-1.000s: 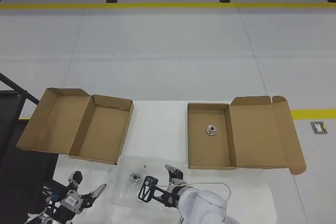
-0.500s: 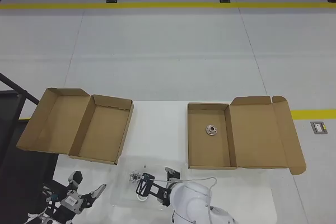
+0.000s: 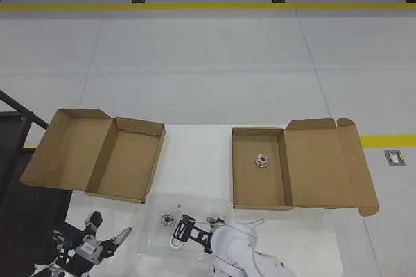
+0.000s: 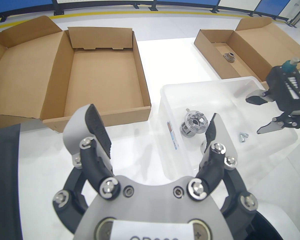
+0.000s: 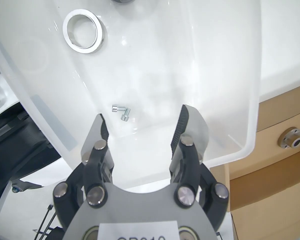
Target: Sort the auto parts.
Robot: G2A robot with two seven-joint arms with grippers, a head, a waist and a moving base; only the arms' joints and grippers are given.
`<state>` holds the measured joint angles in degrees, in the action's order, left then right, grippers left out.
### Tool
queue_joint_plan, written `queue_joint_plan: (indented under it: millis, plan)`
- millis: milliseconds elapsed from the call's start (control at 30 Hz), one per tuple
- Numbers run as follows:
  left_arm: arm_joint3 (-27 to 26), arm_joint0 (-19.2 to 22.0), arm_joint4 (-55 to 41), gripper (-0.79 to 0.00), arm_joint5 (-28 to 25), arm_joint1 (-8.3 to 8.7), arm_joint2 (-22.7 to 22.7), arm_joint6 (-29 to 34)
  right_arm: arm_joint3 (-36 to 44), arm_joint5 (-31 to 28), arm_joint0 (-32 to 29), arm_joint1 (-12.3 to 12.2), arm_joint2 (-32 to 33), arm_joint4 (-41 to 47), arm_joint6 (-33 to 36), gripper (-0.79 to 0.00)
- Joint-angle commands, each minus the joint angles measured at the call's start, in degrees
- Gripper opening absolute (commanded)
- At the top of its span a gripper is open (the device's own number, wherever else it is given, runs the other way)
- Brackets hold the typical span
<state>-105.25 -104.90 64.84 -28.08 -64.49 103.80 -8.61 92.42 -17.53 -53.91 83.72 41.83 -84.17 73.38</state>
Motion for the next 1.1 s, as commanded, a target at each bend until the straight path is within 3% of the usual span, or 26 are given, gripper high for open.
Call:
queue_joint_plan:
  millis: [0, 133, 1067]
  plan:
    - [0.0, 0.0, 0.0, 0.000, 0.0, 0.00, 0.0, 0.0, -1.4, 0.6, 0.6, 0.3, -0.3, 0.4, 0.9, -0.514]
    - [0.0, 0.0, 0.0, 0.000, 0.0, 0.00, 0.0, 0.0, -3.8, 1.2, 1.6, 1.0, -1.0, 2.1, 2.6, -0.548]
    - [0.0, 0.0, 0.0, 0.000, 0.0, 0.00, 0.0, 0.0, -19.3, 0.3, 9.5, 5.0, -4.5, 12.9, 6.6, -0.554]
